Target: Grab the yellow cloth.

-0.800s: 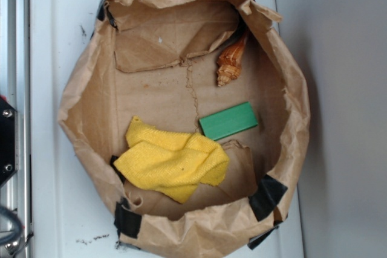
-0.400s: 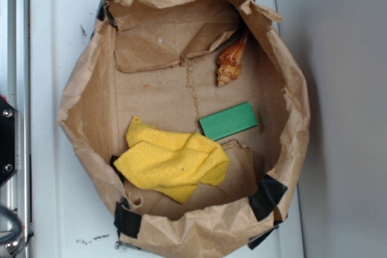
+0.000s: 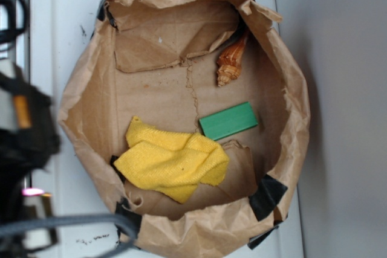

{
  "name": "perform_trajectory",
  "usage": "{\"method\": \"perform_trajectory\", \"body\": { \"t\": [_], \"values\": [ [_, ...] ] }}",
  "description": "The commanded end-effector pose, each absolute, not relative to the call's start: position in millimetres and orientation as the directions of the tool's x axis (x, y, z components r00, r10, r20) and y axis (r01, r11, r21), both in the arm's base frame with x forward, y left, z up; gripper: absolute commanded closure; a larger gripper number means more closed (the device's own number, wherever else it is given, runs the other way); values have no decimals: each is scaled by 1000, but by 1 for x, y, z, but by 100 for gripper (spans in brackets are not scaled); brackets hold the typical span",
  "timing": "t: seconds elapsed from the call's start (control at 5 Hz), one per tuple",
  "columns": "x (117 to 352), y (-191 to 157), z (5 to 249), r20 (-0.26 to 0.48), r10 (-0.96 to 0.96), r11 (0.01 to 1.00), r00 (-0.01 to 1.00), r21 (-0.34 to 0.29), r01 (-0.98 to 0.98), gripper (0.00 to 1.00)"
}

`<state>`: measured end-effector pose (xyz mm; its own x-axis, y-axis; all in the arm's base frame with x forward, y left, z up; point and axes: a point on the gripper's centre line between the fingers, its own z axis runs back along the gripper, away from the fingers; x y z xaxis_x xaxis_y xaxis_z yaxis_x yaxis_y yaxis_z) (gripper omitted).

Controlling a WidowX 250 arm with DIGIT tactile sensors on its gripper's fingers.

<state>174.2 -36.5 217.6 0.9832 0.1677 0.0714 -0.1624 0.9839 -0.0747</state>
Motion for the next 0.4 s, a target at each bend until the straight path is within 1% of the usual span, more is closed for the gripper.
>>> {"method": "perform_trajectory", "body": {
  "t": [0.0, 0.2],
  "values": [
    [244, -18, 189, 121, 243, 964, 963, -139, -225, 0],
    [260, -1, 160, 116, 239, 964, 964, -150, -221, 0]
  ]
}}
